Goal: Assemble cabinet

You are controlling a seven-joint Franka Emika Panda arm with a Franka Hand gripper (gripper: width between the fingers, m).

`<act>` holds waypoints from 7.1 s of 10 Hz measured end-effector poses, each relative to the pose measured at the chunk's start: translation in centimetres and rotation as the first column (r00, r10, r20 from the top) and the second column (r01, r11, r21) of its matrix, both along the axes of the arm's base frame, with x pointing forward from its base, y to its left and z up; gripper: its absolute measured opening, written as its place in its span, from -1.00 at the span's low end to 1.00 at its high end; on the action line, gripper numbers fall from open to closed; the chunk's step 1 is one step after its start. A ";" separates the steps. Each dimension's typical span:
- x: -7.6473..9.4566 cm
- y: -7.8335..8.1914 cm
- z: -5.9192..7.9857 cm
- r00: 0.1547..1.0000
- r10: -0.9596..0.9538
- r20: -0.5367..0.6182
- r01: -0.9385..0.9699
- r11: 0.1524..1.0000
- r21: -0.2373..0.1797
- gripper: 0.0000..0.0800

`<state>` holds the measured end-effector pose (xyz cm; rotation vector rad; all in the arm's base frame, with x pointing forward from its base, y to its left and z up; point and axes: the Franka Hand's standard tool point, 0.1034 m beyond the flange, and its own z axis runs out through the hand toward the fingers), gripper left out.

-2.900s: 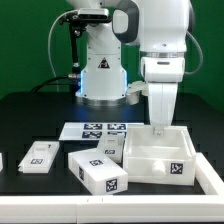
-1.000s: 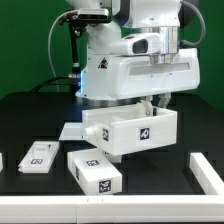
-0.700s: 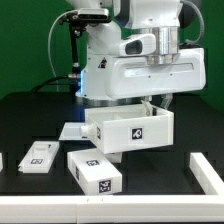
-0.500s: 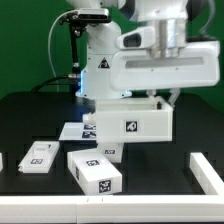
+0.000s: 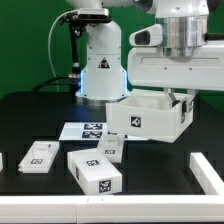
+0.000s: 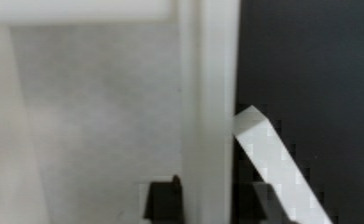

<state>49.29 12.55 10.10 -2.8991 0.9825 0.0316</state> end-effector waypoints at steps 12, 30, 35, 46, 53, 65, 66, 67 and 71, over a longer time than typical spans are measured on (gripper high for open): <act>3.4 -2.7 -1.3 0.424 -0.889 -0.172 0.906 0.413 0.094 -0.77; 11.3 -5.8 -3.5 0.594 -0.767 -0.241 0.800 0.594 0.082 -0.77; 13.0 -7.0 -5.0 0.539 -0.800 -0.265 0.836 0.547 0.049 -0.77; 15.1 -5.2 -6.0 0.582 -0.787 -0.204 0.804 0.595 -0.004 -0.77; 15.4 -5.2 -6.0 0.602 -0.780 -0.172 0.789 0.614 -0.023 -0.77; 16.7 -5.2 -6.0 0.559 -0.829 -0.033 0.829 0.559 -0.021 -0.76; 16.7 -5.2 -6.0 0.560 -0.828 -0.033 0.828 0.561 -0.021 -0.76; 16.7 -5.2 -6.0 0.561 -0.827 -0.033 0.827 0.562 -0.021 -0.73; 17.2 -5.9 -4.2 0.588 -0.808 -0.042 0.809 0.588 0.019 0.05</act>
Offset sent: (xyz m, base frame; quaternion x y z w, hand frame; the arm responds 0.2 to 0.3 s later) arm 0.0466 -0.0248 -0.0020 -0.0283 0.0563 0.3855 0.9205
